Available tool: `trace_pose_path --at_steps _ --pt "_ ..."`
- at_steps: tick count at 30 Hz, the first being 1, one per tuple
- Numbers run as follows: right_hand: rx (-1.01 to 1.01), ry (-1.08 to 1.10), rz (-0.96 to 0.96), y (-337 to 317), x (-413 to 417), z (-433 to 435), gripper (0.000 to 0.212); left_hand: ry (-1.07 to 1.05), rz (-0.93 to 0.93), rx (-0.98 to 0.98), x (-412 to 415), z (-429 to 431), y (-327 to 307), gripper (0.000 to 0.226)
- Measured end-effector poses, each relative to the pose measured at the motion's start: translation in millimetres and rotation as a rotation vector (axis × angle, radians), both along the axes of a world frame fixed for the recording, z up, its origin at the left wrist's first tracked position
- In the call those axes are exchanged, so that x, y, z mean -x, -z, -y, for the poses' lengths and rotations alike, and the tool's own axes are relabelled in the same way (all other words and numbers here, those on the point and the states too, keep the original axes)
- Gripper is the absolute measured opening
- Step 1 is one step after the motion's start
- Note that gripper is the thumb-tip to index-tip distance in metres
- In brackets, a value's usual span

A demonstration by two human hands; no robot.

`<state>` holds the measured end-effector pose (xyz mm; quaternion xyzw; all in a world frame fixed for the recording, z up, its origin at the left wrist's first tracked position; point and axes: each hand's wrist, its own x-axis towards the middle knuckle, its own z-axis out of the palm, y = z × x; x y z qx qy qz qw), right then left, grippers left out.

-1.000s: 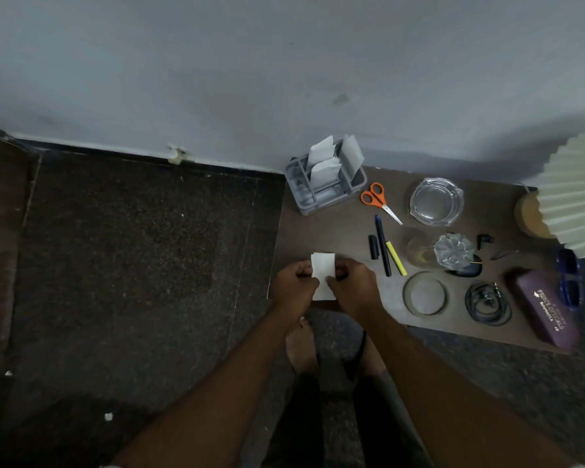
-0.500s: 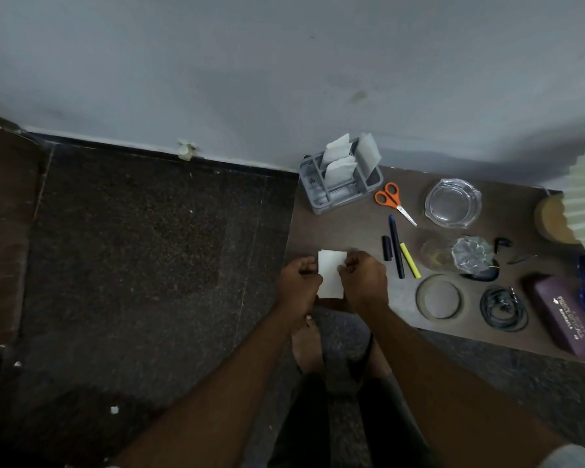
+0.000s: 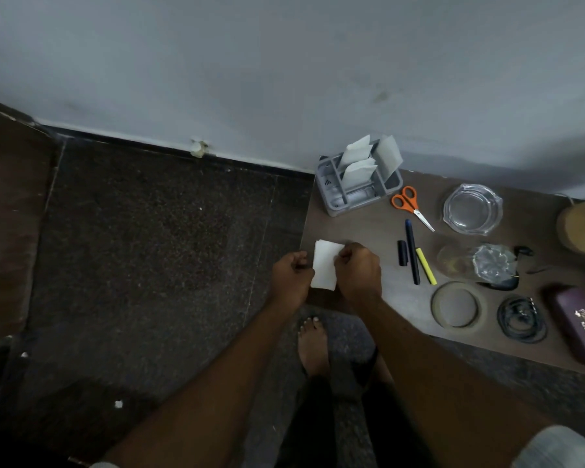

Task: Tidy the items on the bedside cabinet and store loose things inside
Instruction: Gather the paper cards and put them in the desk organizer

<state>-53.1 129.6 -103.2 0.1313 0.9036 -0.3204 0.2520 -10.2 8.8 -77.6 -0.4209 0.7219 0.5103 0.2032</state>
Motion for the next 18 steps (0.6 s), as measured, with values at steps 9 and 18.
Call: trace_pose_path --at_steps 9,18 --pt "0.049 -0.065 -0.012 1 6 9 0.01 -0.064 0.03 -0.016 12 18 6 0.037" --pt "0.143 -0.109 -0.015 2 10 15 0.016 -0.154 0.117 -0.108 21 29 22 0.033"
